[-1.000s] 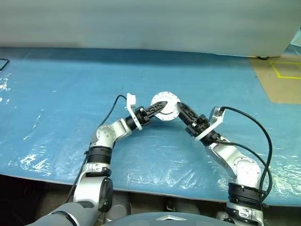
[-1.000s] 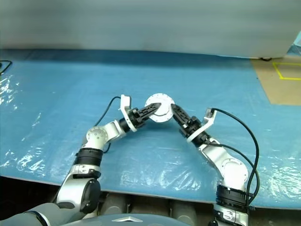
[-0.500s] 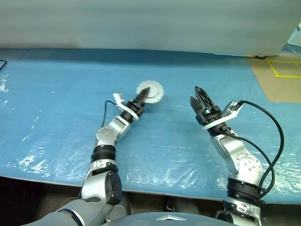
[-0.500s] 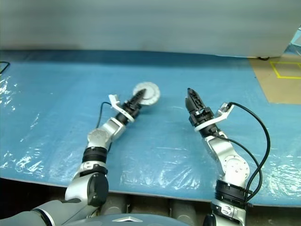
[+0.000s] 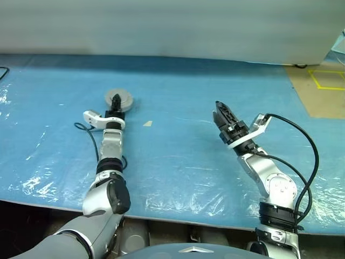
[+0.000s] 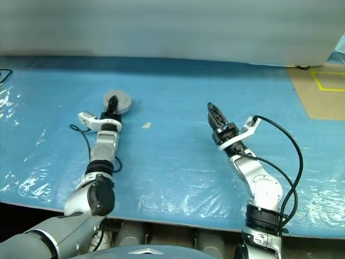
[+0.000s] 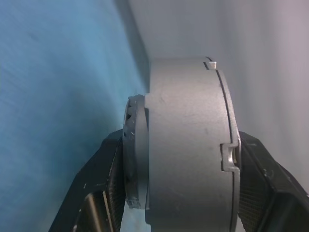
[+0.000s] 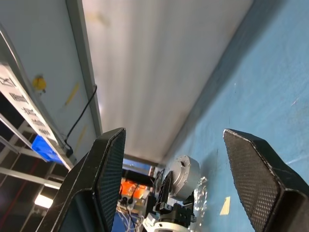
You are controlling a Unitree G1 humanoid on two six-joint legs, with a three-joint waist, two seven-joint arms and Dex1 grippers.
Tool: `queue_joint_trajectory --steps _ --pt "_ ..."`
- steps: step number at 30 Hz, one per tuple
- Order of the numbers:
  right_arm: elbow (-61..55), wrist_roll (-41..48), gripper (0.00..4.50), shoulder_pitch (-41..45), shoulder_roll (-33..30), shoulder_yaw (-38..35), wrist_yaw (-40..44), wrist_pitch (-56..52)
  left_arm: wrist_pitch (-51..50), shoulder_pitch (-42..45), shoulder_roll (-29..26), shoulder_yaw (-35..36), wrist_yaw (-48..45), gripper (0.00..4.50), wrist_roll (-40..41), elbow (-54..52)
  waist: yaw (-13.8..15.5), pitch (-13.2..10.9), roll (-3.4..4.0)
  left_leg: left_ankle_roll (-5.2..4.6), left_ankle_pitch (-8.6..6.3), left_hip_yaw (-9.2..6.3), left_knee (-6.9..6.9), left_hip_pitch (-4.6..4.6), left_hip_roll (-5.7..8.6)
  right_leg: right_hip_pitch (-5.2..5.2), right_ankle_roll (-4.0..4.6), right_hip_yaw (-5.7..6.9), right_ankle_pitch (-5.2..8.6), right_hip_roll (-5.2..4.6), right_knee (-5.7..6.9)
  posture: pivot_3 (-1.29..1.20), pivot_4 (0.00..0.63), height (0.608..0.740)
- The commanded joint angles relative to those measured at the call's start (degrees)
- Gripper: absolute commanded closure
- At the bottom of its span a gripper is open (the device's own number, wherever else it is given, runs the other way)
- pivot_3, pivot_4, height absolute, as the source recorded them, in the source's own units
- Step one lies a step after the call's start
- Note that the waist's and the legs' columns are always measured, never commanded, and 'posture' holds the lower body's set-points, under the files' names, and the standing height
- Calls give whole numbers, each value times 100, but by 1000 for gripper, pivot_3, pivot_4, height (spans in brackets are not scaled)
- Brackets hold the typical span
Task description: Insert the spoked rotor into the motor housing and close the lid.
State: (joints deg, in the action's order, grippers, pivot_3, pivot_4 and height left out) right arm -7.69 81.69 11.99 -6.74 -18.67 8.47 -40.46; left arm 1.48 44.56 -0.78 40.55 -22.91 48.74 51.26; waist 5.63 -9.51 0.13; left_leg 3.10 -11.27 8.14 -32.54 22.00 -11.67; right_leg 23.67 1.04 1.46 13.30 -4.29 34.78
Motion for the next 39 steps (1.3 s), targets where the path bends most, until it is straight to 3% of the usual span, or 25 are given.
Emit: queue_joint_trajectory --steps 1,7,13,17,24,26,33,39 --pt "-112 -48 1131 -28 -41 55 154 -35 525 142 -135 -15 -10 1719 -187 52 19 -1 -4 0 0 -2 -2 2 0 0 0 1 0 0 0 0 150 740" --pt "-56 -97 1131 -8 -104 83 276 -141 752 60 -112 28 2 1719 -175 160 11 -2 -6 2 -1 -11 -12 -13 -2 -24 0 6 -1 -1 1 0 150 740" --pt "29 -477 1103 35 -212 259 386 -238 1441 -73 -210 -48 608 14 -609 372 -24 -1 -7 2 -1 -11 -13 -43 -2 -51 1 1 -1 -1 3 0 150 740" --pt "-37 -815 1103 -62 -316 452 543 -305 2037 -120 -440 -275 1377 14 -1246 643 -78 1 -6 3 -2 -3 -10 -59 -4 -73 0 -6 -1 0 0 0 150 740" --pt "-156 -2682 1103 -30 -646 1282 934 332 2603 -186 -847 -780 2194 14 -2217 759 -86 2 -8 4 -2 -8 -13 -70 -3 -68 -4 -3 -2 0 1 0 150 740" --pt "-109 -3265 1103 69 -689 1410 1013 720 2675 -219 -877 -967 1842 14 -2316 532 -42 1 -10 4 -2 -11 -15 -61 -2 -66 -6 0 -3 -1 0 0 150 740" --pt "-118 -5075 1103 162 -1119 2221 1786 1924 2218 -892 -803 -2124 -875 14 -2161 -1228 6 -3 -26 4 -2 -10 -23 -46 -2 -60 -6 -1 -6 -6 -1 0 150 740" --pt "-28 -5614 1103 5 -1334 2375 2375 2374 1387 -1777 -1187 -3015 -2614 14 -2184 -2221 -81 -4 -25 3 -2 6 -11 -61 -9 -56 0 -10 -6 0 2 0 150 740"
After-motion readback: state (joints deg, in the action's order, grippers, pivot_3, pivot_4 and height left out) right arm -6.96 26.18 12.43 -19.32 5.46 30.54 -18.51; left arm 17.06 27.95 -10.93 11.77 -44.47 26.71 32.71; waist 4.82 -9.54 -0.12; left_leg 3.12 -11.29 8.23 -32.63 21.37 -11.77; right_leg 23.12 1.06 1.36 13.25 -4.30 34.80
